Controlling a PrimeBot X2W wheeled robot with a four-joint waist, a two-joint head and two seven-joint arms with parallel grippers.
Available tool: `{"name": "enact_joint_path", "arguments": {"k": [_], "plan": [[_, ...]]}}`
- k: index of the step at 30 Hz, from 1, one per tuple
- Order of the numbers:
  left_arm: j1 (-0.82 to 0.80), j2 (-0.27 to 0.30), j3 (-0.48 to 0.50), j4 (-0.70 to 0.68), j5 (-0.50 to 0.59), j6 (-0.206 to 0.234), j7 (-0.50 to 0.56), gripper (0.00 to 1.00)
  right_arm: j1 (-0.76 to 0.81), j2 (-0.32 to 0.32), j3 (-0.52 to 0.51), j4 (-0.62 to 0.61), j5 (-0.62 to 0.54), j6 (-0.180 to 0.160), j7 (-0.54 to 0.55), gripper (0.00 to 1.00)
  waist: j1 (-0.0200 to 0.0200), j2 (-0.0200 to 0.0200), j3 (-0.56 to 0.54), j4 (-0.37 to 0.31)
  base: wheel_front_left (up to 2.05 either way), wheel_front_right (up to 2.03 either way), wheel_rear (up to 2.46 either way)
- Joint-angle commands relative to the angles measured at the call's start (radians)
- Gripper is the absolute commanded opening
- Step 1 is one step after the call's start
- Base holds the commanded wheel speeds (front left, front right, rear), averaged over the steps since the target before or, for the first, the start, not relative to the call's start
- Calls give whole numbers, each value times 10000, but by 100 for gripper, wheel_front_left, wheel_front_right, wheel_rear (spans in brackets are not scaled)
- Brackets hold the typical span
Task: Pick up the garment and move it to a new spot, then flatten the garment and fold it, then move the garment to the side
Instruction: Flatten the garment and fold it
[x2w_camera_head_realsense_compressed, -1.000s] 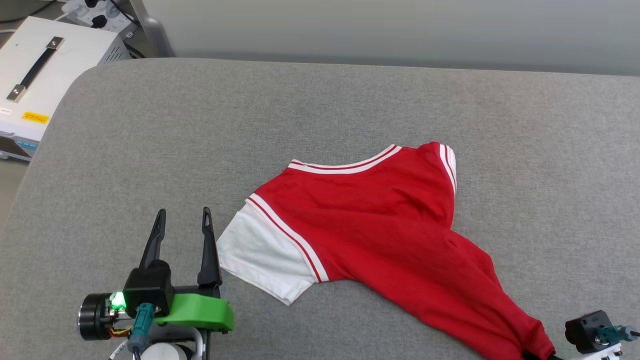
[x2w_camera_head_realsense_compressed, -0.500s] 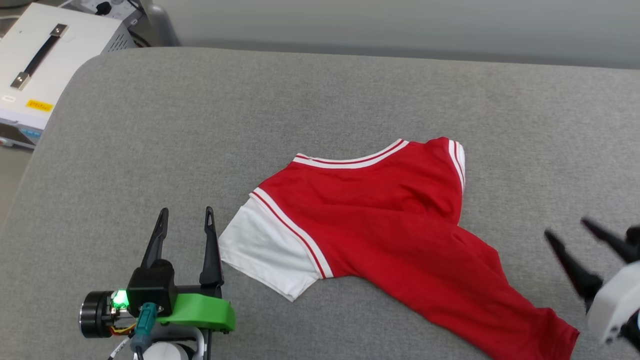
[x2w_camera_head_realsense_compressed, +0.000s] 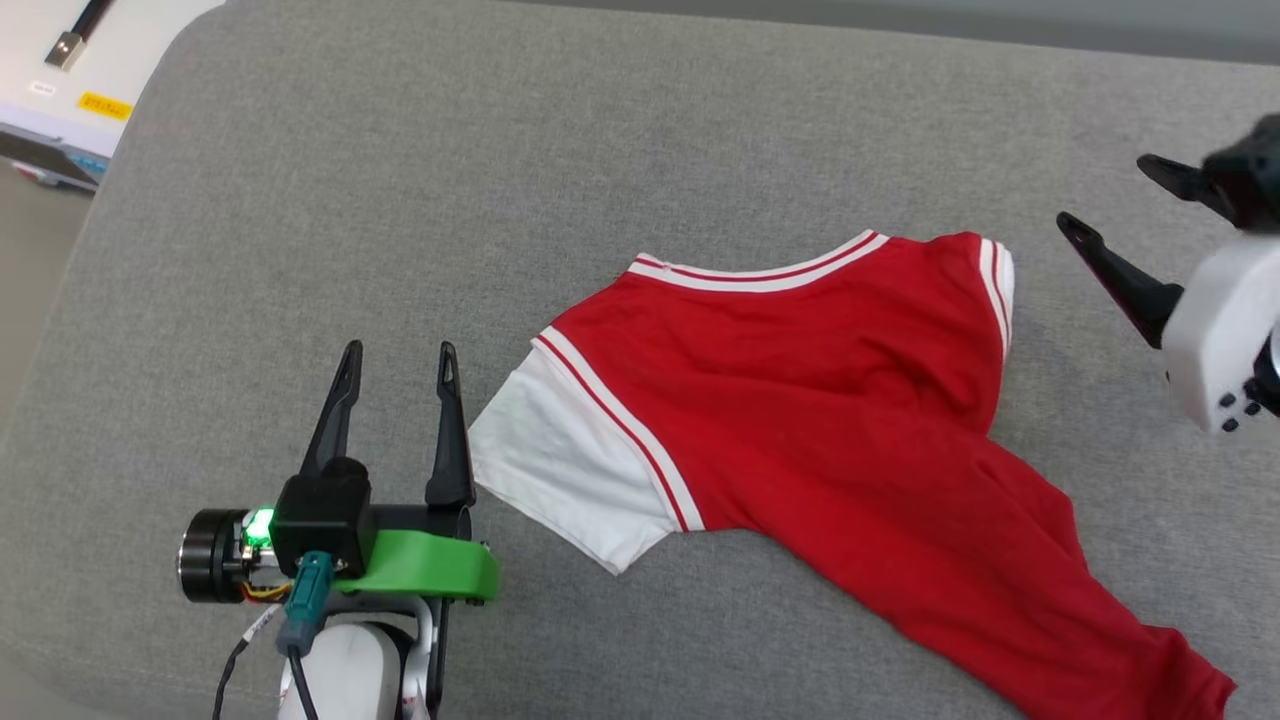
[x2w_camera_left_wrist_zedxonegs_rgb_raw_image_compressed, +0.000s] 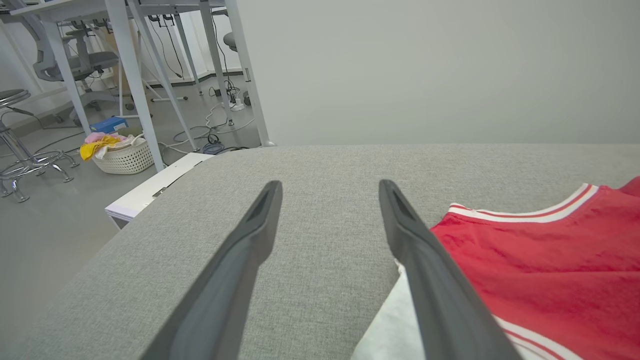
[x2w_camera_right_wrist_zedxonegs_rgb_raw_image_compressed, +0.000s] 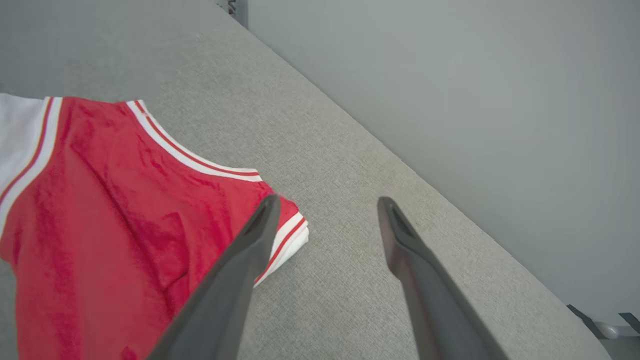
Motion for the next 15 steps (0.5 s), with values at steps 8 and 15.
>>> {"name": "enact_joint_path", "arguments": {"k": [8,15], "plan": [[-650,-91,-353,-106,-246,100,-57,100,-3216,-113,3128,1888,927,-7,2563,100,0,0,1342,809,0,0,0],[-1085,-102,-757,-122,-581,361,-57,100,-4535,85,6100,4074,1213,-7,2841,100,0,0,2057,1202,0,0,0]]}}
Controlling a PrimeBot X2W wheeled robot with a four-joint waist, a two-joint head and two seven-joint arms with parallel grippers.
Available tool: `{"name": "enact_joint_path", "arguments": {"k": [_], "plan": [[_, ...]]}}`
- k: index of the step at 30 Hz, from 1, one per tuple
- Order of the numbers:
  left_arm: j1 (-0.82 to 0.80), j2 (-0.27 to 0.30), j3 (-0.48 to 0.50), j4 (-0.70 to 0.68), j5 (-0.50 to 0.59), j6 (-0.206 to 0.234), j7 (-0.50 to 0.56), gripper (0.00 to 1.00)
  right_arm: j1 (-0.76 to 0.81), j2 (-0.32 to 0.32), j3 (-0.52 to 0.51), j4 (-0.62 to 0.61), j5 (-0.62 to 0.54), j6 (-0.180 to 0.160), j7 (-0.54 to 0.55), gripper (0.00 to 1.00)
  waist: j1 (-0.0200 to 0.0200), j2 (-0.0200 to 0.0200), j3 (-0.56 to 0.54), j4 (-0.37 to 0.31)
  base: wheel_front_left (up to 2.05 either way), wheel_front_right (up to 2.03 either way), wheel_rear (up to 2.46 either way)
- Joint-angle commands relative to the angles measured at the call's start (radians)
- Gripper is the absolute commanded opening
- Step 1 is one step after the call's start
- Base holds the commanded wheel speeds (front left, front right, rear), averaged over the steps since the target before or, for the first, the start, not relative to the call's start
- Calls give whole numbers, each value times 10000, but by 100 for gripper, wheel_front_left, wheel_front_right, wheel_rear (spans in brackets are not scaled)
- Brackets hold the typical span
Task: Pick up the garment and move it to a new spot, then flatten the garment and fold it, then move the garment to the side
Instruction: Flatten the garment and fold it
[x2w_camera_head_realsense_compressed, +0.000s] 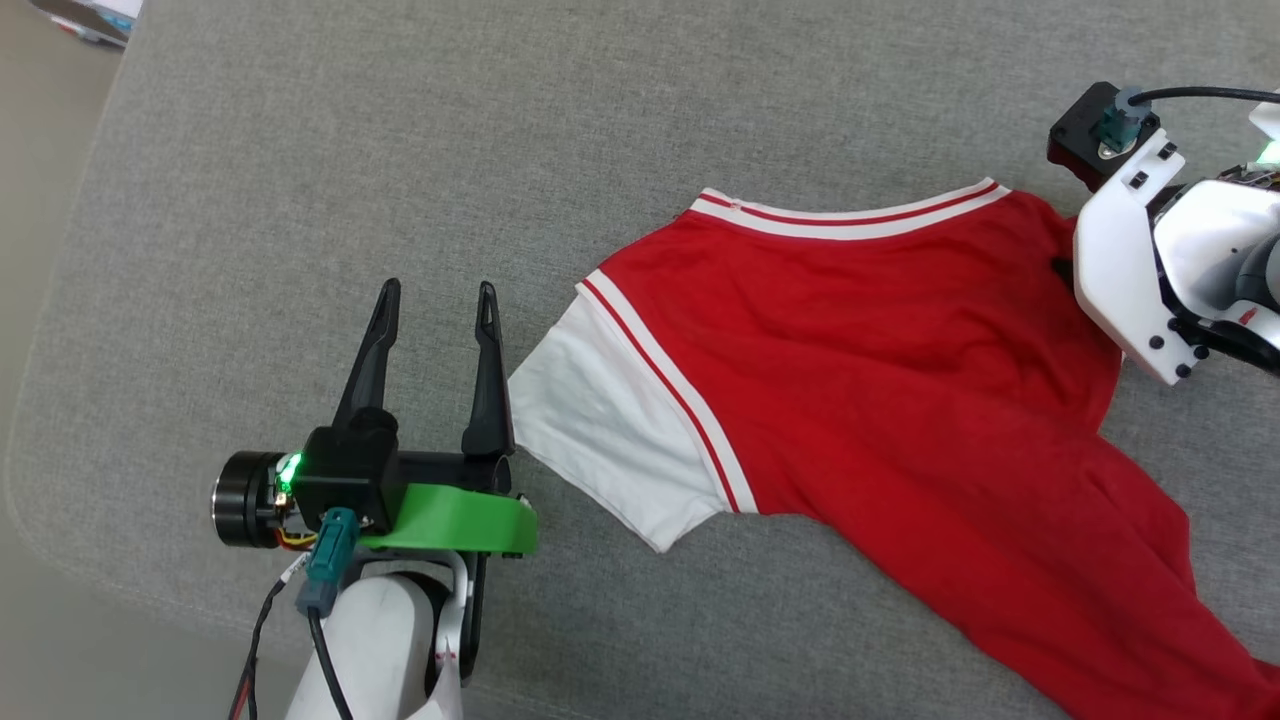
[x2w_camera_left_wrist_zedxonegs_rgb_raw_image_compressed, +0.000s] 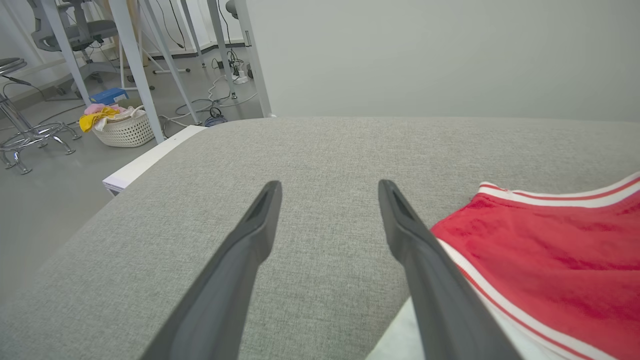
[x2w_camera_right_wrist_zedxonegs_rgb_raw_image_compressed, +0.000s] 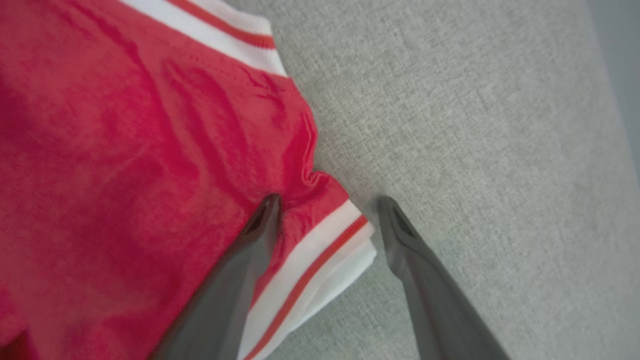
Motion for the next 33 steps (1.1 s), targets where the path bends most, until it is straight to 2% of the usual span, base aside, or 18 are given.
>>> {"name": "enact_joint_path", "arguments": {"k": [1,5,6,7,14,20,28,33], "plan": [[-191,-48,-46,-32,-55,92,-57,100,67,91,567,317,172,-4,-23,100,-1,0,321,270,0,0,0],[-245,-49,-103,4,-111,180,-57,100,130,54,1563,807,633,-4,-190,100,-1,0,345,280,0,0,0],[-239,-49,-89,17,-113,200,-57,100,85,58,1726,837,720,-4,-390,70,-1,0,320,247,0,0,0],[-231,-49,-75,32,-107,210,-57,100,48,63,1813,862,792,-4,-601,0,-1,0,286,217,0,0,0],[-15,-50,116,145,78,141,-57,100,-365,-29,1841,832,810,-4,-2847,0,-1,0,-386,-257,0,0,0],[379,-50,326,211,239,64,-57,100,-23,-552,1047,-40,928,-4,-4440,0,-1,0,-1225,-738,0,0,0],[1104,-34,617,175,389,-38,-57,100,2396,-1654,-1138,-1579,761,-4,-4966,0,-1,0,-1993,-1467,0,0,0],[1411,-34,694,129,456,-91,-57,100,4629,-1840,-3559,-2066,437,-4,-4952,0,-1,0,-2309,-1880,0,0,0]]}}
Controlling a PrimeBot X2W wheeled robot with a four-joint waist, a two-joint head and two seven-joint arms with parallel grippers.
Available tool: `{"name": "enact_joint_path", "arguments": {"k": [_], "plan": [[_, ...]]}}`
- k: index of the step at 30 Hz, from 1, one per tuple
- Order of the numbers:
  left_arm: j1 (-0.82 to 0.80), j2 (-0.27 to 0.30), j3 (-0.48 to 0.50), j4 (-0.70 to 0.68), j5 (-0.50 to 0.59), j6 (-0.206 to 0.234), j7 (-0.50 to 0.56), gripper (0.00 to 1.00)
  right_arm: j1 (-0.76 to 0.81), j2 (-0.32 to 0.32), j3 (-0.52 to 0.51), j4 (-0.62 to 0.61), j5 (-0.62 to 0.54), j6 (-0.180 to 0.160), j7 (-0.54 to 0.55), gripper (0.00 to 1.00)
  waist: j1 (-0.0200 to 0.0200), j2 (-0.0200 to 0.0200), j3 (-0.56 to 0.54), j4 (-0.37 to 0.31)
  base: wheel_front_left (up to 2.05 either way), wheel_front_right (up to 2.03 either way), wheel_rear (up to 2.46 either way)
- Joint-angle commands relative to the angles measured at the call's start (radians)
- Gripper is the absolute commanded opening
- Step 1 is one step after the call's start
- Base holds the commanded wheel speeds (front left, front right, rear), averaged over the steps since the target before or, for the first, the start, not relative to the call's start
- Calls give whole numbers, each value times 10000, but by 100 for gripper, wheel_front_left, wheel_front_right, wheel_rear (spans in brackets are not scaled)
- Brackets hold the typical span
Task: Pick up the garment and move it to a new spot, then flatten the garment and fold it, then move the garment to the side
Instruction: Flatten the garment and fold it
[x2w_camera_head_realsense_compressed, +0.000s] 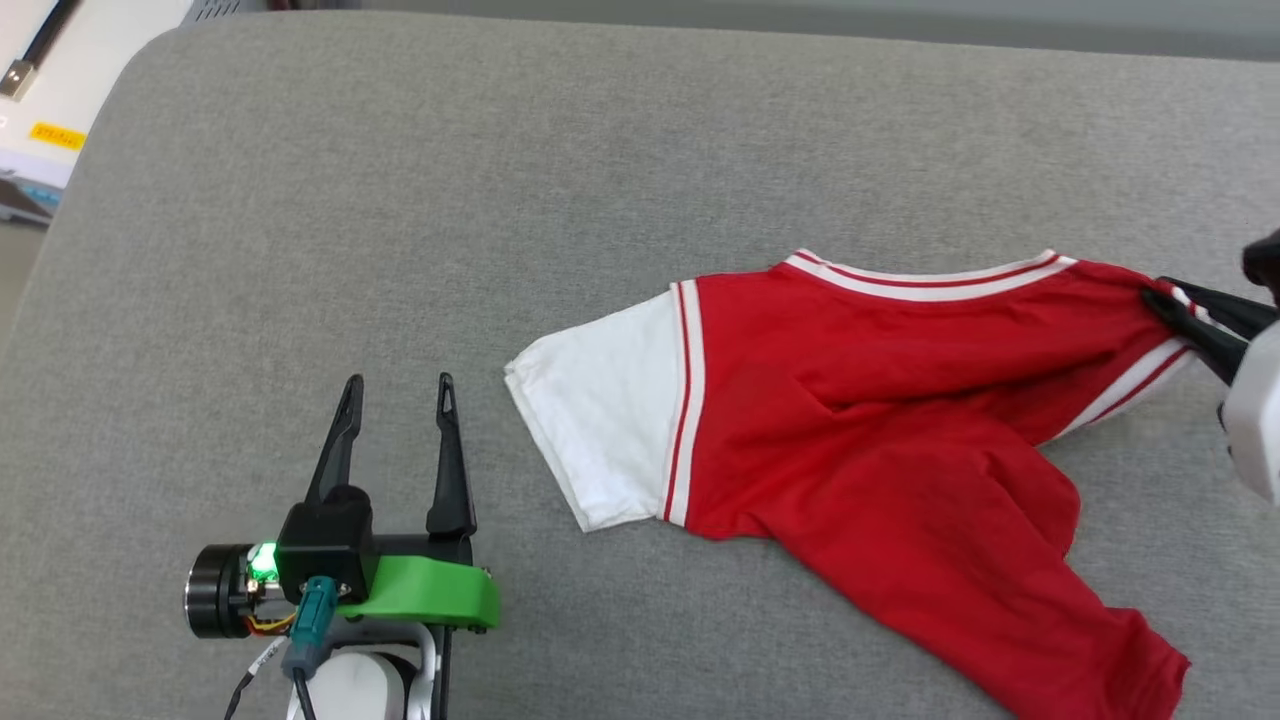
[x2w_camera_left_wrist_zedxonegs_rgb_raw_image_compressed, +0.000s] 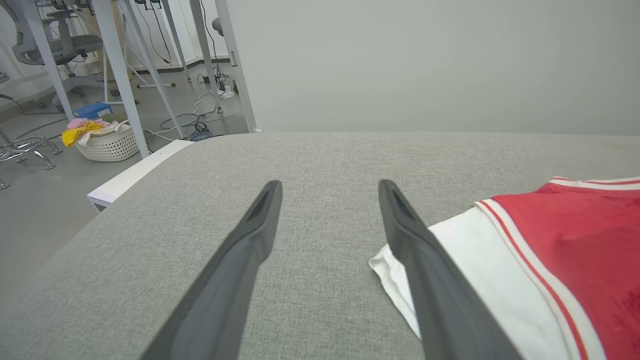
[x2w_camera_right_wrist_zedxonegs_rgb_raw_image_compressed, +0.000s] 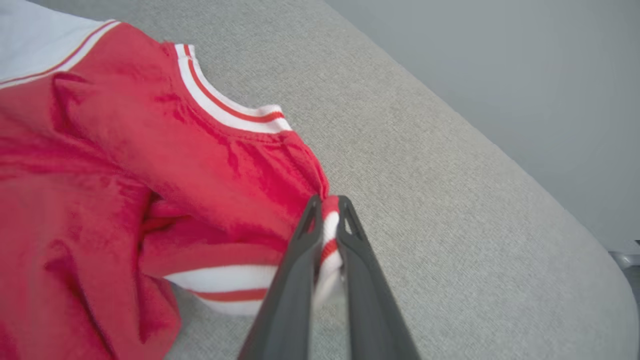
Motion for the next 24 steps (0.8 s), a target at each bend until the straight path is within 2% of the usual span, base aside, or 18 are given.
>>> {"name": "enact_joint_path", "arguments": {"k": [1,4,5,9,12,18,24], "plan": [[155,-25,27,-29,64,-67,-57,100,583,46,-594,-156,-139,-6,31,0,0,-1,-442,-491,0,0,0],[232,-25,14,-43,105,-122,-57,100,2026,302,-2306,-654,-550,-6,324,0,0,-1,-519,-643,0,0,0],[249,-26,17,-49,132,-142,-57,100,3220,654,-3844,-1280,-1038,-6,724,0,0,-1,-539,-733,0,0,0],[199,-28,-28,-53,159,-191,-57,100,4327,1216,-5510,-2342,-1591,-6,1423,0,0,-1,-474,-739,0,0,0],[77,-30,-121,-47,154,-242,-57,100,4615,1442,-6221,-2811,-1800,-6,1863,0,0,-1,-332,-603,0,0,0],[-212,-35,-348,-33,49,-247,-57,100,4279,1564,-6669,-2699,-1917,-6,2486,0,0,-1,122,-82,0,0,0],[-547,-39,-594,-77,-108,-156,-57,100,2847,1265,-5806,-1626,-1936,-6,2791,0,0,-1,786,442,0,0,0]]}}
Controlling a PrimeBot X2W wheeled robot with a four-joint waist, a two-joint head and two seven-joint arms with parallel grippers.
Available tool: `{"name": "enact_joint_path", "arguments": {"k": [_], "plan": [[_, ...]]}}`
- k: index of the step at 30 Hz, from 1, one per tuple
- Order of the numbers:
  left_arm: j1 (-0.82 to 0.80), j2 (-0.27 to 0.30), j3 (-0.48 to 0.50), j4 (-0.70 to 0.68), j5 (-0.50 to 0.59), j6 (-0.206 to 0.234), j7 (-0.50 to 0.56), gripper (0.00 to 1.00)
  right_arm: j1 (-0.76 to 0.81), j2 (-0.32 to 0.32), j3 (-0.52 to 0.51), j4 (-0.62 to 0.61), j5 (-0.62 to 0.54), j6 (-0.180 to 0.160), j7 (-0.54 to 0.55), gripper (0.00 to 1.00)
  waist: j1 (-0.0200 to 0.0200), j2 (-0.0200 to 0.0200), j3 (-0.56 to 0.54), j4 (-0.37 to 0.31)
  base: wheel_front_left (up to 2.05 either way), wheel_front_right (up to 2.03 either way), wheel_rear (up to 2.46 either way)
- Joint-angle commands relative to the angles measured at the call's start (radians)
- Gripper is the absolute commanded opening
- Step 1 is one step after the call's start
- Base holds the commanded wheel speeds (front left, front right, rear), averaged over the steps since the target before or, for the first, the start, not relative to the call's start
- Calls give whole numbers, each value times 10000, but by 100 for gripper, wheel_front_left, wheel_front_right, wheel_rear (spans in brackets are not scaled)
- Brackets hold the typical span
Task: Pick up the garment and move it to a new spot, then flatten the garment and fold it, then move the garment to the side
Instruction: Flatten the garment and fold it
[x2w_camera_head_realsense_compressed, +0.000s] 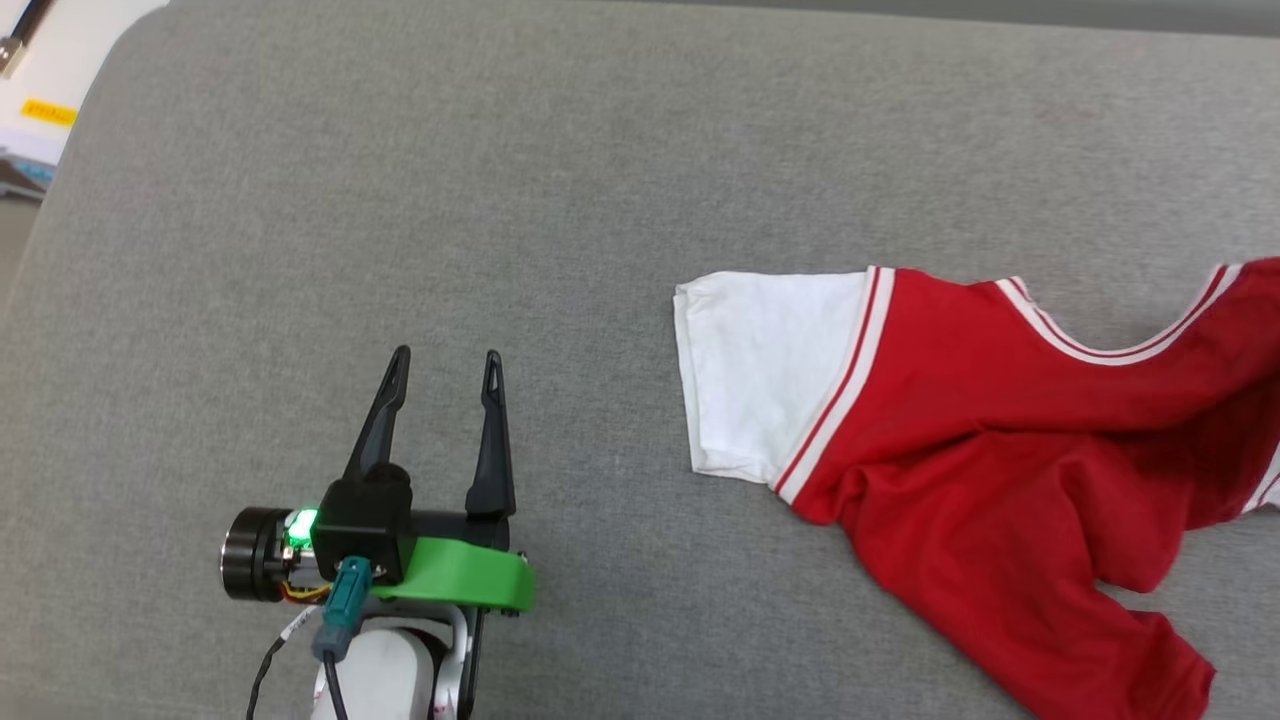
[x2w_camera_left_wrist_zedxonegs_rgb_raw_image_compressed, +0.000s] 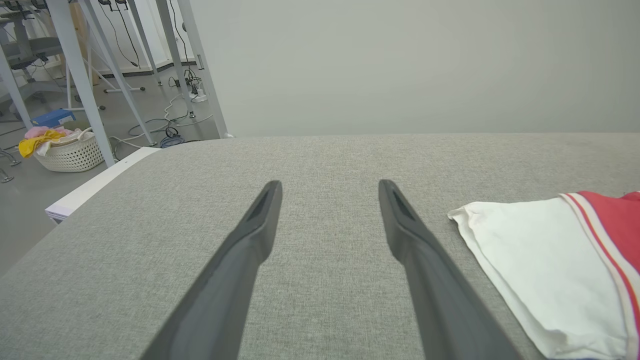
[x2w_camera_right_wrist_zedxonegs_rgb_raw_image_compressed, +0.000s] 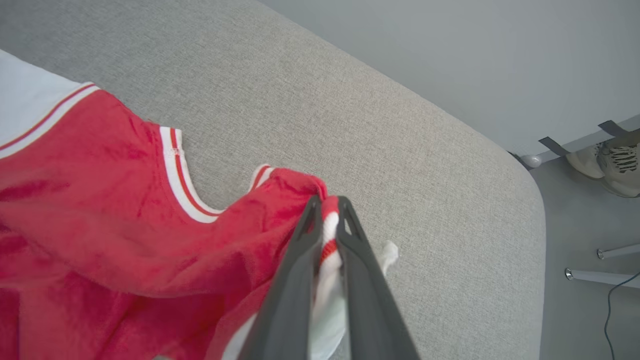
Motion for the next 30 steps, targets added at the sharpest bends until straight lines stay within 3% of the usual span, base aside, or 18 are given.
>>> {"name": "enact_joint_path", "arguments": {"k": [1,4,9,13,20,21,22,23,24,25,27,30], "plan": [[-258,-35,-55,-29,-107,80,-57,100,-620,7,314,370,25,-6,26,0,1,-1,565,482,0,0,0],[-460,-36,-153,-30,-187,130,-57,100,-1726,84,1241,1261,5,-6,30,0,1,-1,820,660,0,0,0],[-733,-36,-301,-16,-302,205,-57,100,-3427,772,3046,2928,70,-6,-116,0,1,-1,1091,856,0,0,0],[-825,-36,-381,1,-362,285,-57,100,-4117,1282,4379,4276,426,-6,-146,0,1,-1,1155,918,0,0,0],[-762,-37,-346,77,-391,397,-57,100,-4637,1381,5864,5714,1041,-6,-882,0,1,-1,964,822,0,0,0],[-730,-37,-323,91,-368,388,-57,100,-4702,1315,5987,5804,1058,-6,-1150,12,1,-1,884,785,0,0,0],[-707,-37,-309,104,-339,368,-57,100,-4747,1245,6052,5850,1047,-6,-1433,49,1,-1,819,761,0,0,0],[-684,-37,-281,124,-303,343,-57,100,-4766,1184,6084,5891,1055,-6,-1821,100,1,-1,709,721,0,0,0],[-662,-37,-245,133,-271,325,-57,100,-4747,1165,6074,5879,1082,-6,-2131,100,1,-1,623,684,0,0,0],[-560,-34,-67,138,-169,271,-57,100,-4550,1095,5859,5682,994,-6,-3339,100,1,-1,271,505,0,0,0],[-452,21,95,57,-66,202,-57,100,-4166,1171,5242,5444,756,-6,-4435,100,1,-1,-48,306,0,0,0],[-319,106,262,19,3,131,-57,100,-3599,1480,4303,5146,175,-6,-5555,100,1,-1,-349,53,0,0,0]]}}
